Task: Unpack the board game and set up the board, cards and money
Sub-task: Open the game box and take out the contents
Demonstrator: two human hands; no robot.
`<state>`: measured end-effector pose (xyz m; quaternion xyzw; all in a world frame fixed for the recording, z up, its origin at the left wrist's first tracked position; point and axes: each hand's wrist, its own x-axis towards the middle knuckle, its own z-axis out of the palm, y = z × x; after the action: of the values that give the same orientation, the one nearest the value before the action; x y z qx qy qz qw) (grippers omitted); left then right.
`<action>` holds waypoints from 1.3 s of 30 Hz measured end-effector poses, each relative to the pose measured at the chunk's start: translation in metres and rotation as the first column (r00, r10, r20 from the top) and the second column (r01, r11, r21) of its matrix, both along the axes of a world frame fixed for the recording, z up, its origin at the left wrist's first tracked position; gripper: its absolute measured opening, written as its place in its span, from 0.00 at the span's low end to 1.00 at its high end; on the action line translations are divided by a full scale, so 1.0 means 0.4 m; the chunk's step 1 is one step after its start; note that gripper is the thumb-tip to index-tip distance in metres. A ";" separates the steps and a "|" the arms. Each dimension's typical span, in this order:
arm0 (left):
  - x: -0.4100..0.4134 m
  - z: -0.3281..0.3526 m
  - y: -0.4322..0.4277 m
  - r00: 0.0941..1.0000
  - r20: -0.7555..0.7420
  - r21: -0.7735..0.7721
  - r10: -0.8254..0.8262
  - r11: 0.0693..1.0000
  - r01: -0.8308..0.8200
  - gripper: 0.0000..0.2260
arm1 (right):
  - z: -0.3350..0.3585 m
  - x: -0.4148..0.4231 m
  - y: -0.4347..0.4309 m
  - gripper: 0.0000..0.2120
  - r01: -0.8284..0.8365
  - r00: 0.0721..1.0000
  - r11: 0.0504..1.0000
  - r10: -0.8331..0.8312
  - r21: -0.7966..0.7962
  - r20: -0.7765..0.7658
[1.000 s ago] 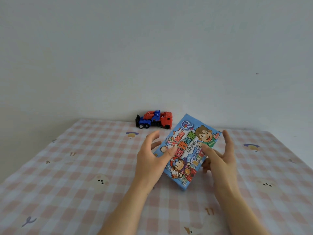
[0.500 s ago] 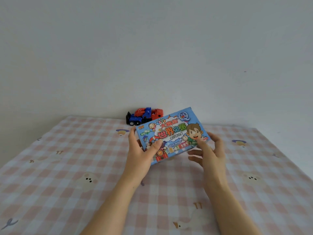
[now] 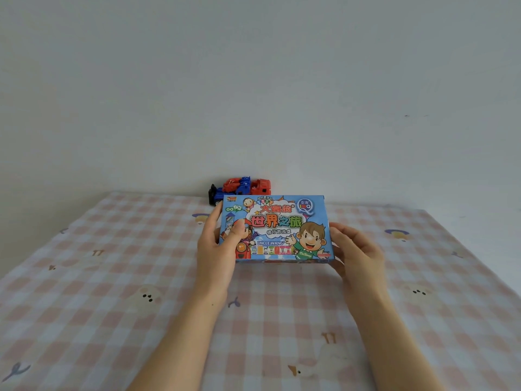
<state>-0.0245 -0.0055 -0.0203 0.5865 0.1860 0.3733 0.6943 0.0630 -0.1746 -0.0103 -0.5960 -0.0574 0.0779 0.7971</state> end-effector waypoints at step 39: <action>-0.011 -0.001 0.007 1.000 -0.017 0.007 0.010 1.000 -0.009 0.25 | 0.002 0.018 -0.040 0.20 -0.407 0.913 0.912 0.407 0.041 0.007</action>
<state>-0.0290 -0.0025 -0.0208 0.5913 0.1932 0.3723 0.6888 0.0700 -0.1906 -0.0097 -0.5544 -0.1812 0.2414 0.7756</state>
